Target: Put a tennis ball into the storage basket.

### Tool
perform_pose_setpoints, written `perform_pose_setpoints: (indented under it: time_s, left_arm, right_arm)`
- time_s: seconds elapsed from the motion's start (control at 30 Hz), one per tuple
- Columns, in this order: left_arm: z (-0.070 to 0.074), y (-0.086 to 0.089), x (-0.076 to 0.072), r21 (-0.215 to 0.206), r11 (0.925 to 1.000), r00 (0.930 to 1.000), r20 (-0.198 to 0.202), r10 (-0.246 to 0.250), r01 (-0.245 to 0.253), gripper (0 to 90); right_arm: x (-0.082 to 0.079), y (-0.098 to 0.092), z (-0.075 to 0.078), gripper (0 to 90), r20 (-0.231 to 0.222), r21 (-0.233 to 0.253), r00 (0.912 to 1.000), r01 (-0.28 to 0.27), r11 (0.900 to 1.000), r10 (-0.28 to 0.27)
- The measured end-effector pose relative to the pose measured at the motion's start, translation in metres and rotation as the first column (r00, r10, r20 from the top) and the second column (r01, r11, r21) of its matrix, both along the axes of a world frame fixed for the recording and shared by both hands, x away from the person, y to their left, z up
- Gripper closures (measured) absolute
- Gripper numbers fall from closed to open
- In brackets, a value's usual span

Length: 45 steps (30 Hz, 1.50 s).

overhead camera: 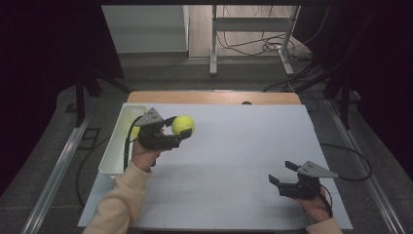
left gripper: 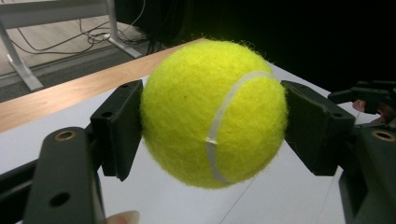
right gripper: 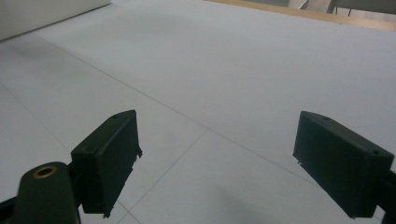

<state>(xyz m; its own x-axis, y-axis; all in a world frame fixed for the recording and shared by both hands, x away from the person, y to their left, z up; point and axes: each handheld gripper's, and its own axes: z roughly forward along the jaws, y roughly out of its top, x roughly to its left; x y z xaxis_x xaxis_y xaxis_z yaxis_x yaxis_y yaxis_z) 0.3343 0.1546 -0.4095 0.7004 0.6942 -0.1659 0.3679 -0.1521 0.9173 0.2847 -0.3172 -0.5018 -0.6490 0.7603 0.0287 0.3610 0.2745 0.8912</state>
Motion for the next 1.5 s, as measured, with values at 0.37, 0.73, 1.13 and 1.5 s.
perform_pose_setpoints:
  time_s: [0.37,0.73,1.13,1.5]
  left_arm:
    - [-0.003,0.016,0.001,0.011,0.9981,0.9981,-0.009,0.061,-0.061,26.5]
    - [-0.003,0.033,0.0,0.003,0.9937,0.9936,-0.013,0.112,-0.112,26.5]
    - [0.0,0.051,-0.005,0.015,0.986,0.9862,-0.001,0.166,-0.166,26.5]
    - [0.003,0.068,-0.009,-0.004,0.9794,0.9794,-0.002,0.202,-0.202,26.5]
  right_arm:
    - [0.0,0.0,0.0,14.8,0.001,-0.005,1.0,-0.001,1.0,0.001]
    - [0.0,0.0,0.0,14.9,0.002,-0.006,1.0,-0.001,1.0,0.001]
    - [0.0,0.0,0.0,14.9,0.004,-0.004,1.0,-0.002,1.0,0.002]
    - [0.0,0.0,0.0,14.8,0.005,-0.009,1.0,-0.004,1.0,0.004]
